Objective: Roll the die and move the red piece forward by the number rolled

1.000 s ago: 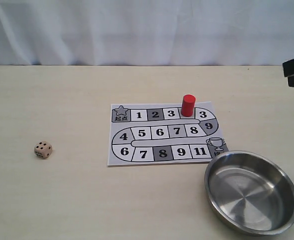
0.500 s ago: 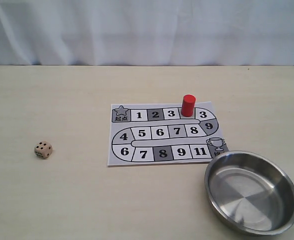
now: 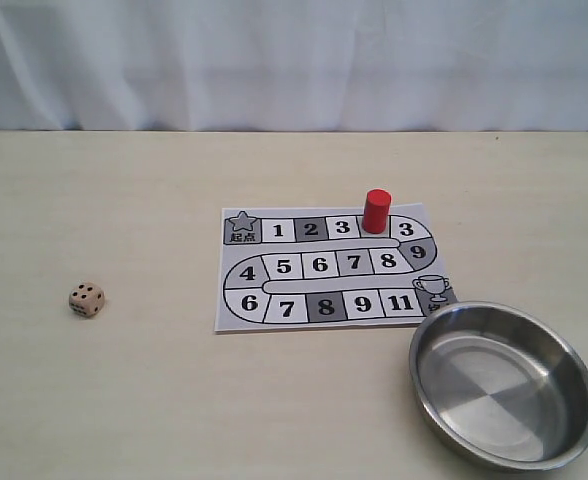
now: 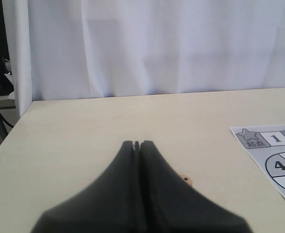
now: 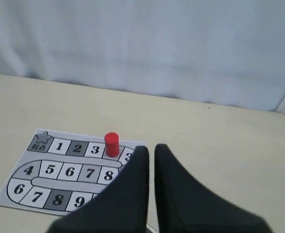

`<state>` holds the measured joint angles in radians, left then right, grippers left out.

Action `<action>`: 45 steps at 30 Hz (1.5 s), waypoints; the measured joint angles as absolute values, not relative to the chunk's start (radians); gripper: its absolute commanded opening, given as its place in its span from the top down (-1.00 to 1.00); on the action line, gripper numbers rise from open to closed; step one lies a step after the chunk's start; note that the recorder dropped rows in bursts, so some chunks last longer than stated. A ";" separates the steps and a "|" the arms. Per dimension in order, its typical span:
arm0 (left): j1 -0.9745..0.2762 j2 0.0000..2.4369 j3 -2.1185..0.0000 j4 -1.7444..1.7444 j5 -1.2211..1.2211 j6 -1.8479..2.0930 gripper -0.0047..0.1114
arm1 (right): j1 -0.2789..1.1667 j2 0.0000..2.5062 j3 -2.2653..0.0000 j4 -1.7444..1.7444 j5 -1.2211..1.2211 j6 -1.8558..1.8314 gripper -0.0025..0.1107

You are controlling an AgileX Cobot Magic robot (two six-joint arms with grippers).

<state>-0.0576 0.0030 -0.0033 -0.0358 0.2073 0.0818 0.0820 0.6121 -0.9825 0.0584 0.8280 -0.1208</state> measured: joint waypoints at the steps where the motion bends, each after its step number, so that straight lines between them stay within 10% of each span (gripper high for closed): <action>1: -0.058 0.003 -0.003 -0.036 0.207 0.082 0.92 | 0.082 0.575 -0.982 0.058 0.837 -0.121 0.89; 19: -0.058 0.003 -0.003 -0.036 0.207 0.082 0.92 | 0.082 0.020 -0.887 0.020 0.916 -0.119 0.89; 45: -0.058 0.003 -0.003 -0.036 0.207 0.082 0.92 | 0.017 0.001 -0.837 -0.012 0.836 -0.112 0.89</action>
<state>-0.0576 0.0030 -0.0033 -0.0358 0.2073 0.0818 0.0173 0.0014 -0.8371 -0.0124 0.8364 -0.1124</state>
